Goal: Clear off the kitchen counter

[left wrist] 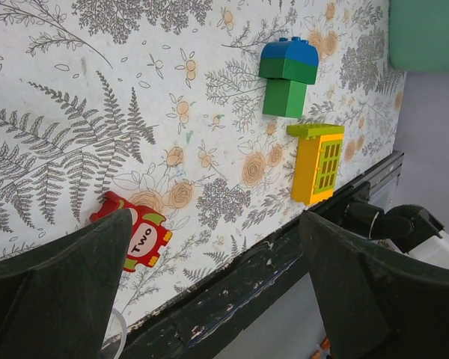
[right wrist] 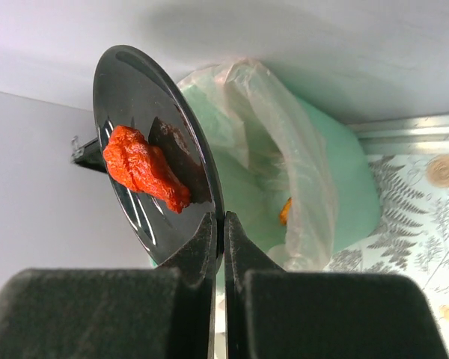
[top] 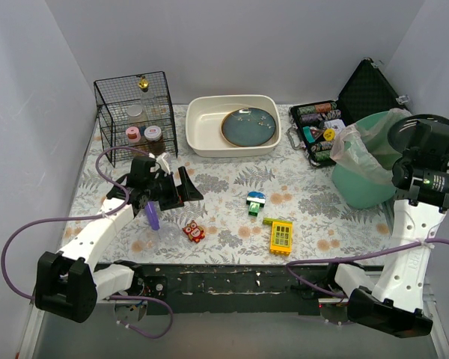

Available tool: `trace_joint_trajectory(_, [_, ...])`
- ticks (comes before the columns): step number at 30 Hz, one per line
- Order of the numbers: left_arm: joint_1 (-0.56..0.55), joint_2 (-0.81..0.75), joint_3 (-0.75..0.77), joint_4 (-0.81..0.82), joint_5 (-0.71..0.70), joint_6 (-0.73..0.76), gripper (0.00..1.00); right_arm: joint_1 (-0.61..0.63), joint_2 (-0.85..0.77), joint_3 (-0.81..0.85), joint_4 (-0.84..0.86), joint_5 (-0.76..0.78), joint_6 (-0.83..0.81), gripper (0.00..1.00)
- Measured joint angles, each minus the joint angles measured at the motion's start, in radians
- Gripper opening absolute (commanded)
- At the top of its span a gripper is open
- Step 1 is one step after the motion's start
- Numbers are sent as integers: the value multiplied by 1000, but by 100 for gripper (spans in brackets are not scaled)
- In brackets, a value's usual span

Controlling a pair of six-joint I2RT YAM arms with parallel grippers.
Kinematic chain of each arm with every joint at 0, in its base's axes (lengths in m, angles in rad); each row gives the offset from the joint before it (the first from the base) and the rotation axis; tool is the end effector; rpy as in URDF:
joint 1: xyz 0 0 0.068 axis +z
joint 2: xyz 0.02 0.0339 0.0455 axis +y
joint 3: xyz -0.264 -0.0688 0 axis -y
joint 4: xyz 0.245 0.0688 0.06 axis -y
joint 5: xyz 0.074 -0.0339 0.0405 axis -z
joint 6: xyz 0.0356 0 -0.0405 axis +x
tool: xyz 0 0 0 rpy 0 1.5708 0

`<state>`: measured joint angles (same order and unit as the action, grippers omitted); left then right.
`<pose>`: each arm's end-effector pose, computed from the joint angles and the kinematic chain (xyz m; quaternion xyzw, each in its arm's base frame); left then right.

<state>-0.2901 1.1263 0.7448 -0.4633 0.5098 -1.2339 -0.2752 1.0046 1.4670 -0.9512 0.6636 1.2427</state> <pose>0.2115 -0.0813 0.2377 -0.3315 0.8465 -0.4077 0.0858 0.1490 -0.0648 0.4514 0.6794 0.4726 -0.0207 0.5609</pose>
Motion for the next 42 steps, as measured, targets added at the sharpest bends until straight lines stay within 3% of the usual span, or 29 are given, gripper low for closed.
trace_joint_trajectory(17, [0, 27, 16, 5, 7, 3, 95, 0, 61, -10, 184, 182, -480, 1])
trace_joint_trajectory(30, [0, 28, 18, 16, 7, 0, 95, 0, 133, -11, 312, 235, -715, 1])
trace_joint_trajectory(38, [0, 29, 23, 23, 7, -6, 95, 10, 80, -14, 402, 55, -732, 1])
trace_joint_trajectory(42, [0, 29, 29, 22, 6, -16, 95, 84, 98, 40, 414, -68, -703, 1])
